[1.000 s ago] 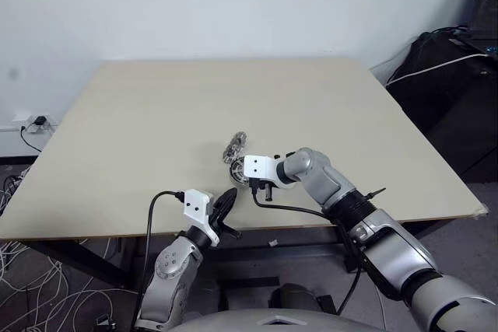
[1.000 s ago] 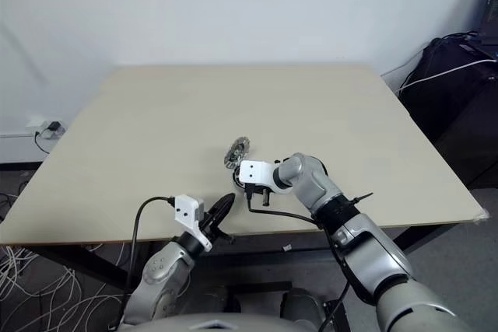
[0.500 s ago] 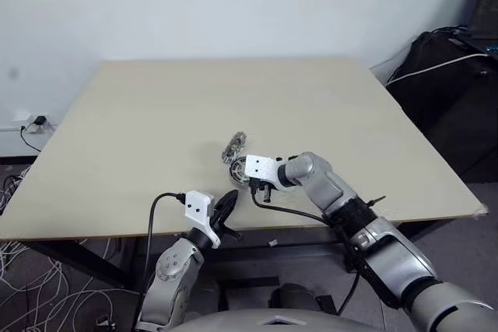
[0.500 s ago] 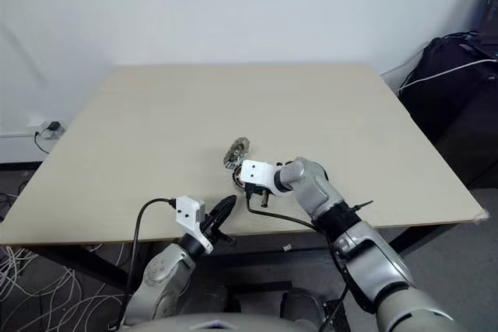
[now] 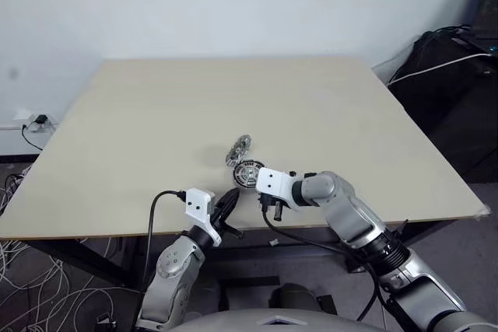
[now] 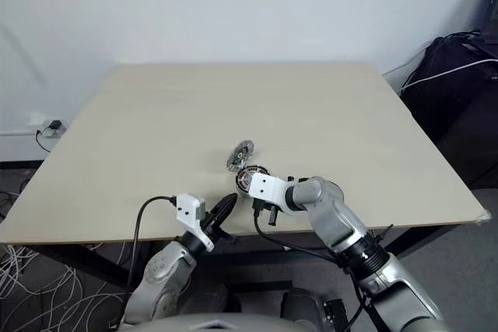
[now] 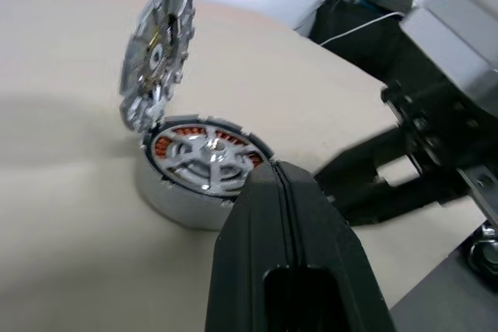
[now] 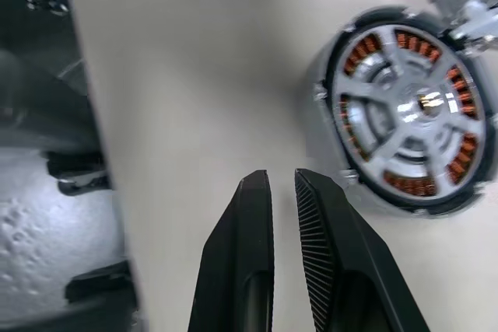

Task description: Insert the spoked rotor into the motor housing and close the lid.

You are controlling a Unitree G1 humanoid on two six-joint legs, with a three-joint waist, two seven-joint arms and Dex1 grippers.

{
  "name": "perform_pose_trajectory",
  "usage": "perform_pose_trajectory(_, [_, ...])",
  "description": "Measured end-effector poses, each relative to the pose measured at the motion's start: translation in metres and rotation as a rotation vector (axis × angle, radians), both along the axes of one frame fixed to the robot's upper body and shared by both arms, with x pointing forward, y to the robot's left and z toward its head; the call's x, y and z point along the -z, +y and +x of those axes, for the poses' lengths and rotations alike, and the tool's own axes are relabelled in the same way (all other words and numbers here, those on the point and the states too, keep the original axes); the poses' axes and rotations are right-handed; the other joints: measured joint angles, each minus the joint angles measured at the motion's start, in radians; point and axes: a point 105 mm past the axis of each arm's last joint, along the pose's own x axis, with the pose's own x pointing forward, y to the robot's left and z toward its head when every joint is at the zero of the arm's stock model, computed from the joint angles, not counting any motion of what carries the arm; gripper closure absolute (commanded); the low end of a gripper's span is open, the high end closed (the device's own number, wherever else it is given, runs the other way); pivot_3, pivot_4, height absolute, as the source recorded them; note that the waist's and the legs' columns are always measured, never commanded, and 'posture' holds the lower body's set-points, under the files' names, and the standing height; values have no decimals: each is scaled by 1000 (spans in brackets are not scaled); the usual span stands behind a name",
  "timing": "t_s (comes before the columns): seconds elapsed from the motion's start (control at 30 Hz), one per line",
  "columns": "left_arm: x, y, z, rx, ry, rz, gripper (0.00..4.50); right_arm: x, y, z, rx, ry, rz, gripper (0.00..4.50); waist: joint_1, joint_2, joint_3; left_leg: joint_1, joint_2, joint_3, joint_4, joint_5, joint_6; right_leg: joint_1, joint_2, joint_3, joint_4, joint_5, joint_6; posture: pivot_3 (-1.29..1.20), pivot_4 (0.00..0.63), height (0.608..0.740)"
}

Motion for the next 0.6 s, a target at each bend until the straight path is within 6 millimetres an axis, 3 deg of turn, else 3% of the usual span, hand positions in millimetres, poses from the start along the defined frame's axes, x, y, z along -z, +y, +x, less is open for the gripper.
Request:
perform_pose_trajectory(0.33, [9,5,1,-2,23,3,4500,-16,16,9,-19,-90,60,3897,0,-1,1,1,-1,0,0,0,0,2,0,0,-1,1,-2,0,0,740])
perform_pose_trajectory(0.47, [10,8,1,-9,19,3,4500,-21,20,12,-49,-94,63,2712,0,-1,1,1,0,0,0,0,0,2,0,-1,-1,1,-2,0,0,740])
perform_pose_trajectory(0.57, [10,7,1,-7,18,2,4500,-12,21,13,-57,-70,41,1762,-1,-1,1,1,0,0,0,0,0,2,0,-1,-1,2,-3,0,0,740])
perform_pose_trajectory(0.6, [10,7,1,-6,17,2,4500,-9,22,13,-70,-56,26,1762,-1,-1,1,1,0,0,0,0,0,2,0,-1,-1,2,-3,0,0,740])
